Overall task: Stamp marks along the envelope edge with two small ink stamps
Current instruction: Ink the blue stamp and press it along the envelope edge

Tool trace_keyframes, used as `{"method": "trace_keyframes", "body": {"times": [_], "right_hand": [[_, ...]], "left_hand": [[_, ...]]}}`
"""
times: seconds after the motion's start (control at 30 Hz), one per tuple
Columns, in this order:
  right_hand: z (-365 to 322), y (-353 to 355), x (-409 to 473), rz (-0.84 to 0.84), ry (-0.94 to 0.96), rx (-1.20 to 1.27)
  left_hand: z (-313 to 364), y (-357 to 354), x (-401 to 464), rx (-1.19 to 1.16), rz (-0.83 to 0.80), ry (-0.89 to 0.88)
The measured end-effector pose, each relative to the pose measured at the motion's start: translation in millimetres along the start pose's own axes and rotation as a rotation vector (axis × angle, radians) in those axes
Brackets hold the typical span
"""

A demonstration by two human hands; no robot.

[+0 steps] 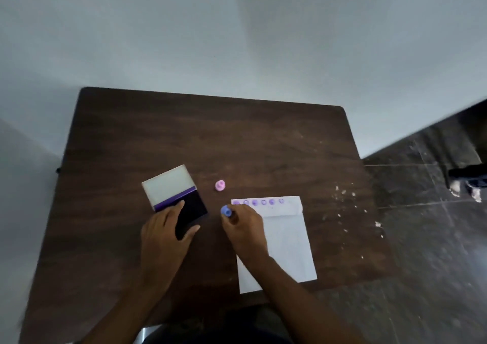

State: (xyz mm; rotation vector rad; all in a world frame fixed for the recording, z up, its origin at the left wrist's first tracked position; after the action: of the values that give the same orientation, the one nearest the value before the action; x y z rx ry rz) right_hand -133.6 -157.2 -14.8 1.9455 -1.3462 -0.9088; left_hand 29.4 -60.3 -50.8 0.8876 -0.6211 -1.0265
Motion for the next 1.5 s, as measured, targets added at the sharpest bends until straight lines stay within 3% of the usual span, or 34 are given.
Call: {"method": "trace_keyframes", "body": {"times": [0.13, 0.23, 0.37, 0.53, 0.9, 1.5], "right_hand": [[55, 47, -2, 0.134, -0.163, 0.098], [92, 69, 2, 0.181, -0.256, 0.190], [128, 91, 14, 0.233, -0.334, 0.291], [163, 92, 36, 0.228, -0.426, 0.332], [184, 78, 66, 0.145, -0.379, 0.355], [191, 65, 73, 0.094, -0.379, 0.304]], "left_hand": [[51, -12, -2, -0.172, -0.076, -0.099], [90, -37, 1, -0.248, -0.171, -0.072], [141, -73, 23, -0.240, -0.242, -0.119], [183, -117, 50, -0.259, -0.293, -0.055], [190, -158, 72, -0.188, -0.269, 0.013], [189, -165, 74, -0.218, -0.216, 0.075]]}}
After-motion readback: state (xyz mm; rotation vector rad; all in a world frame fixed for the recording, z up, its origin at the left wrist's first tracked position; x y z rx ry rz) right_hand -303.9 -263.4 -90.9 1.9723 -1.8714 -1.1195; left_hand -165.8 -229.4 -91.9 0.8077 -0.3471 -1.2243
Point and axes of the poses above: each hand's wrist, its own x-axis towards the middle knuckle, its own y-axis out of the back of the hand, z = x × y, the point moved 5 cm from there along x, towards the middle knuckle, and after that the axes turned 5 degrees about -y, right-handed, at the moved point
